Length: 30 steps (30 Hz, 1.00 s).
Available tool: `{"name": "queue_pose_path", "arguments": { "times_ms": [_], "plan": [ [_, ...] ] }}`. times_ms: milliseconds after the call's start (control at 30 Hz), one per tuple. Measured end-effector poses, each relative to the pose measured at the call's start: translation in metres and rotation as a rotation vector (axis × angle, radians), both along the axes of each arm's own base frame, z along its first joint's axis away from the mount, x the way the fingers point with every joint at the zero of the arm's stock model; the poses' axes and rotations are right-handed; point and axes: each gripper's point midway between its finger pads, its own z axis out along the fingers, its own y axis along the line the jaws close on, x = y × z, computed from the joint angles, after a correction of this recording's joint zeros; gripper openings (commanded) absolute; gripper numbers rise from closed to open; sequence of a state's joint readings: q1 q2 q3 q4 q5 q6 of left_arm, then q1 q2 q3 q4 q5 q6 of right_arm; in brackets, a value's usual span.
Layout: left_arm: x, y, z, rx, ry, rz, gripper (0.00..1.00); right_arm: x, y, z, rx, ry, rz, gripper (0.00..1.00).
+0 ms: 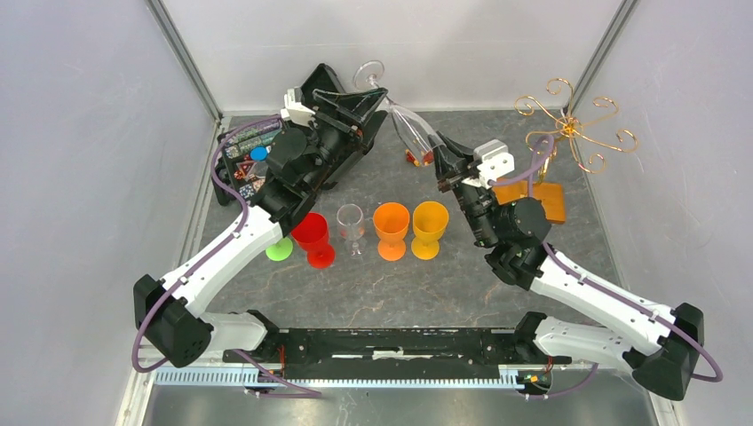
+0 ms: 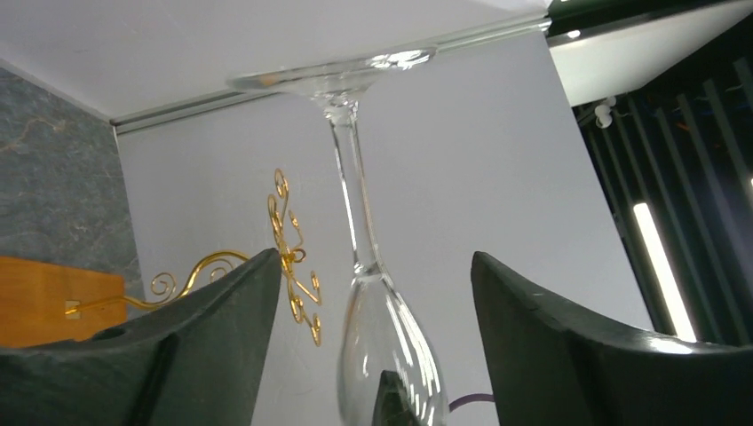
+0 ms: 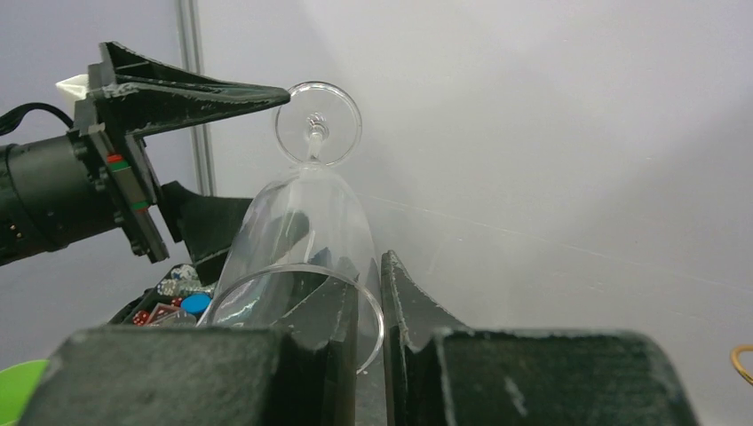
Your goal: Take the wine glass off the wine glass rack
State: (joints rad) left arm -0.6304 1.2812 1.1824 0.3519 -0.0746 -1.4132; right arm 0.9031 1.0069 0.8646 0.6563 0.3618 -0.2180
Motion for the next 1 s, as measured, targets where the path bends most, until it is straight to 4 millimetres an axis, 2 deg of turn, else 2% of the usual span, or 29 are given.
{"name": "queue_pose_path", "arguments": {
  "times_ms": [167, 267, 433, 500, 633, 733, 867, 1000],
  "plan": [
    [-0.005, -0.004, -0.003, 0.052, -0.025, -0.023, 0.99, 0.004, -0.013, 0.009, -0.003, 0.008, -0.069, 0.00],
    [-0.012, -0.002, -0.005, 0.104, -0.052, -0.024, 1.00, 0.006, -0.023, 0.010, -0.045, 0.050, -0.123, 0.00],
    [-0.033, 0.016, -0.005, 0.226, -0.123, 0.008, 1.00, 0.007, -0.046, 0.001, -0.166, 0.184, -0.212, 0.00],
    [-0.040, 0.023, -0.007, 0.281, -0.151, 0.026, 1.00, 0.005, -0.056, -0.011, -0.213, 0.251, -0.244, 0.00],
    [-0.049, 0.036, -0.017, 0.430, -0.192, 0.059, 1.00, 0.001, -0.076, -0.050, -0.343, 0.399, -0.319, 0.00],
    [-0.052, 0.043, -0.037, 0.567, -0.188, 0.070, 1.00, -0.002, -0.087, -0.083, -0.460, 0.512, -0.374, 0.00],
    [-0.058, 0.053, -0.065, 0.755, -0.160, 0.050, 1.00, -0.010, -0.099, -0.118, -0.570, 0.623, -0.411, 0.00],
    [-0.070, 0.066, -0.079, 0.898, -0.147, 0.022, 1.00, -0.022, -0.111, -0.137, -0.633, 0.714, -0.416, 0.00]
  ]
}}
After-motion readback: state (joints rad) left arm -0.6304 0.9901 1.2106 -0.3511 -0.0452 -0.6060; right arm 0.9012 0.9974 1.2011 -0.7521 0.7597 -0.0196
